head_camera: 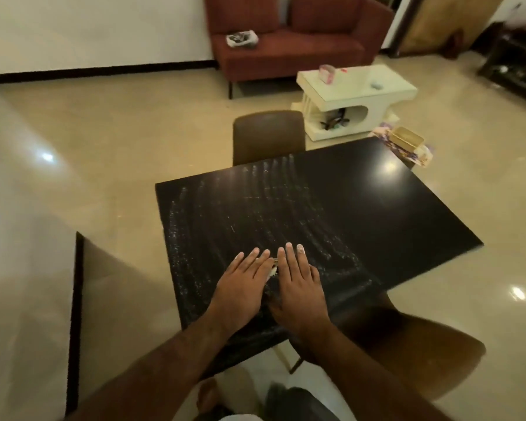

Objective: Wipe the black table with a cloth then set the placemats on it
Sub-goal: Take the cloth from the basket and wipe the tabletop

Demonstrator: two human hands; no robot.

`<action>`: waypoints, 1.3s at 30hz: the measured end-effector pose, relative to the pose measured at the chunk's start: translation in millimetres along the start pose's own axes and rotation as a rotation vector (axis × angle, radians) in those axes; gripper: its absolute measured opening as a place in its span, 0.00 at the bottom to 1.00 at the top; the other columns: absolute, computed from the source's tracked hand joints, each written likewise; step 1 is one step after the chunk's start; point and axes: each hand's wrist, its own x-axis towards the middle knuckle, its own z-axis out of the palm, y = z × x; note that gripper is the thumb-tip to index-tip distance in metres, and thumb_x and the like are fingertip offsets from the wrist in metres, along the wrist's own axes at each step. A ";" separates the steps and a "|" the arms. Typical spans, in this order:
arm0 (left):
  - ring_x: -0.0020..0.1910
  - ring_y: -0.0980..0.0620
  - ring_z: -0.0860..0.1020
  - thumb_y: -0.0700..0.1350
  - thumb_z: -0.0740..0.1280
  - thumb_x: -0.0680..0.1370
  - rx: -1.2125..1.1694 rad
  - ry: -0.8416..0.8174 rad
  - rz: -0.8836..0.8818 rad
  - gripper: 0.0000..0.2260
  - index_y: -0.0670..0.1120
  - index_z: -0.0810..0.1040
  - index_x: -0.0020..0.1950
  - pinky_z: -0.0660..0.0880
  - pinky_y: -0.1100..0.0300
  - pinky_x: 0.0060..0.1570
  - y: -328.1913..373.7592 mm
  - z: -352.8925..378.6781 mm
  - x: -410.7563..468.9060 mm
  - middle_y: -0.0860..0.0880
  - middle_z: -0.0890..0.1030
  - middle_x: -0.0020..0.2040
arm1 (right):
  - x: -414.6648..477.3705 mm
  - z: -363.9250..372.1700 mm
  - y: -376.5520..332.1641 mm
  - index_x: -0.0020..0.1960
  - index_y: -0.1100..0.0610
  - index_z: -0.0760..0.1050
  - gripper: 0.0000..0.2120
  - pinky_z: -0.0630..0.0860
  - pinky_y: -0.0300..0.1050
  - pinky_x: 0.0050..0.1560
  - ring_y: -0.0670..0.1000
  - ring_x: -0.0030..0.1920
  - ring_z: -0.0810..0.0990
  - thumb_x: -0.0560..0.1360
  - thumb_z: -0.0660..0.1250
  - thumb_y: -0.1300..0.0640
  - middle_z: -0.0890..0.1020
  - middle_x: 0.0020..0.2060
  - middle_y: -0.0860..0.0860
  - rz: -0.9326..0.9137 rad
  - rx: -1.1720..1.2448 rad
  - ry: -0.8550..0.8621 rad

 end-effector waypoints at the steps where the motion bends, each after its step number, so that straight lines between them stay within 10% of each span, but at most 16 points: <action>1: 0.89 0.51 0.46 0.47 0.59 0.90 -0.001 -0.012 0.047 0.29 0.50 0.53 0.90 0.49 0.46 0.88 -0.5 2.1 3.5 0.50 0.52 0.90 | -4.5 -1.5 0.2 0.90 0.53 0.38 0.46 0.39 0.58 0.84 0.56 0.87 0.31 0.86 0.60 0.34 0.37 0.89 0.52 0.037 0.032 -0.010; 6: 0.89 0.50 0.50 0.49 0.59 0.89 -0.049 -0.127 0.280 0.25 0.54 0.62 0.87 0.49 0.42 0.88 6.7 11.7 30.1 0.51 0.61 0.89 | -14.5 -9.3 17.8 0.91 0.49 0.45 0.44 0.51 0.52 0.86 0.53 0.88 0.55 0.85 0.68 0.44 0.62 0.87 0.50 0.207 0.223 0.004; 12: 0.90 0.49 0.46 0.55 0.51 0.89 -0.037 -0.245 0.365 0.24 0.60 0.61 0.86 0.45 0.40 0.88 28.3 23.0 68.0 0.53 0.56 0.90 | -9.1 -0.8 70.7 0.88 0.42 0.53 0.36 0.81 0.51 0.65 0.52 0.63 0.83 0.86 0.66 0.47 0.83 0.67 0.50 0.316 0.224 -0.094; 17: 0.90 0.50 0.42 0.59 0.54 0.90 -0.022 -0.322 0.202 0.27 0.54 0.56 0.89 0.47 0.41 0.88 38.9 47.4 101.1 0.53 0.50 0.91 | 0.3 11.7 132.1 0.82 0.38 0.69 0.25 0.82 0.51 0.67 0.50 0.68 0.82 0.86 0.64 0.50 0.81 0.73 0.45 0.425 0.231 -0.037; 23: 0.89 0.45 0.37 0.68 0.58 0.86 -0.006 -0.463 -0.002 0.38 0.53 0.49 0.90 0.46 0.35 0.87 45.2 91.3 144.8 0.50 0.40 0.91 | 19.5 21.0 221.7 0.88 0.42 0.60 0.30 0.79 0.57 0.72 0.58 0.75 0.77 0.88 0.63 0.52 0.67 0.85 0.50 0.630 0.090 0.033; 30: 0.86 0.37 0.30 0.84 0.59 0.73 0.099 -0.560 -0.057 0.55 0.62 0.31 0.87 0.41 0.27 0.83 47.8 133.2 164.8 0.46 0.24 0.86 | 16.6 76.6 257.2 0.90 0.43 0.49 0.36 0.52 0.67 0.87 0.62 0.89 0.45 0.86 0.60 0.43 0.49 0.90 0.54 0.643 0.122 -0.175; 39: 0.82 0.35 0.22 0.92 0.55 0.61 0.034 -0.570 -0.130 0.64 0.66 0.22 0.82 0.33 0.24 0.79 28.2 146.1 175.2 0.48 0.15 0.80 | 58.0 103.4 264.3 0.90 0.45 0.48 0.34 0.59 0.72 0.84 0.66 0.89 0.46 0.88 0.50 0.33 0.49 0.90 0.58 0.705 0.072 0.056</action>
